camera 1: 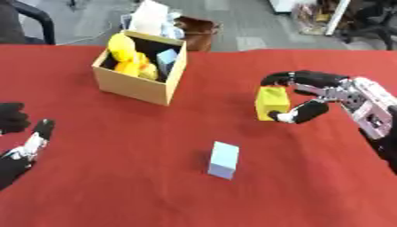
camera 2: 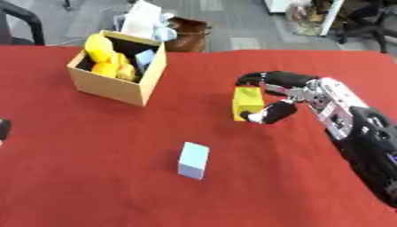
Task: Pick up objects on the table and place them in the box.
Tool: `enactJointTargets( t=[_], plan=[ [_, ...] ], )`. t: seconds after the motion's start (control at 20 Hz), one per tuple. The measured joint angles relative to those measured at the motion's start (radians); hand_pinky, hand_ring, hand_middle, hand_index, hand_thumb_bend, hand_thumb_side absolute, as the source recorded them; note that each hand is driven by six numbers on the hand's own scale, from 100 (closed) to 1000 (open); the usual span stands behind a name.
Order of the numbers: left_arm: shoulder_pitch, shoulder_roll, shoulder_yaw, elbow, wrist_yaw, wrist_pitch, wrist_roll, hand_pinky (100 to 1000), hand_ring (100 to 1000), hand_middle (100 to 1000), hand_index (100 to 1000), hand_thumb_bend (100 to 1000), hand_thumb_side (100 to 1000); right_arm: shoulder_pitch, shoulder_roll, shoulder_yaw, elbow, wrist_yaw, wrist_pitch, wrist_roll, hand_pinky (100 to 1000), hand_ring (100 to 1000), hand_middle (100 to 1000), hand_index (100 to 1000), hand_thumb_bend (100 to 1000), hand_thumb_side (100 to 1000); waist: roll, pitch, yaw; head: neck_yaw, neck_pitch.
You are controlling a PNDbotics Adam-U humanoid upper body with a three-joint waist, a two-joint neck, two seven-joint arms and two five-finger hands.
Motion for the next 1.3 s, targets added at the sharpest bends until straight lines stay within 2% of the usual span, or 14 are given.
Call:
enactJointTargets(
  t=[0.15, 0.3, 0.45, 0.6, 0.7, 0.85, 0.95, 1.15, 1.3],
  plan=[
    [0.000, 0.000, 0.000, 0.000, 0.000, 0.000, 0.000, 663, 599, 542, 706, 538, 411, -0.004, 0.006, -0.004, 0.010, 0.008, -0.002, -0.003, 890, 905, 957, 982, 278, 611, 0.000, 0.000, 0.002, -0.002, 0.000],
    [0.000, 0.000, -0.001, 0.000, 0.001, 0.000, -0.001, 663, 599, 542, 706, 538, 412, -0.034, 0.032, -0.032, 0.056, 0.036, 0.021, 0.004, 875, 885, 925, 979, 264, 599, 0.000, 0.000, 0.014, -0.006, 0.000],
    [0.000, 0.000, -0.001, 0.000, 0.002, -0.001, -0.002, 663, 599, 542, 705, 538, 411, -0.053, 0.062, -0.052, 0.122, 0.078, 0.038, -0.015, 840, 844, 813, 966, 252, 538, 0.000, 0.000, 0.015, -0.009, 0.000],
    [0.000, -0.001, -0.001, 0.000, 0.002, -0.002, -0.003, 662, 600, 542, 705, 537, 412, -0.065, 0.080, -0.063, 0.167, 0.117, 0.029, -0.052, 828, 825, 755, 964, 235, 464, 0.000, 0.000, 0.018, -0.012, 0.000],
    [0.000, -0.001, -0.001, 0.000, 0.003, -0.002, -0.003, 662, 600, 542, 706, 536, 412, -0.067, 0.086, -0.068, 0.185, 0.138, 0.022, -0.071, 811, 796, 711, 960, 193, 397, 0.000, 0.000, 0.019, -0.012, 0.000],
    [0.000, -0.001, -0.001, 0.000, 0.003, -0.002, -0.003, 662, 600, 550, 705, 535, 412, -0.074, 0.089, -0.074, 0.202, 0.157, 0.017, -0.092, 757, 671, 556, 930, 100, 257, 0.000, 0.000, 0.019, -0.012, 0.000],
    [0.000, -0.001, -0.001, 0.000, 0.003, -0.002, -0.003, 661, 600, 551, 705, 534, 412, -0.075, 0.092, -0.080, 0.204, 0.158, 0.016, -0.105, 735, 587, 490, 914, 100, 209, 0.000, 0.000, 0.020, -0.012, 0.000],
    [-0.001, -0.001, -0.002, 0.000, 0.003, -0.002, -0.003, 661, 601, 552, 705, 533, 413, -0.079, 0.093, -0.085, 0.193, 0.147, 0.017, -0.125, 708, 525, 460, 904, 100, 158, 0.000, 0.000, 0.023, -0.012, 0.000],
    [-0.001, -0.001, -0.005, 0.000, 0.004, -0.001, -0.004, 661, 604, 552, 705, 532, 412, -0.105, 0.093, -0.091, 0.155, 0.112, 0.025, -0.136, 704, 520, 456, 901, 100, 124, 0.000, 0.000, 0.026, -0.012, 0.000]
  ],
)
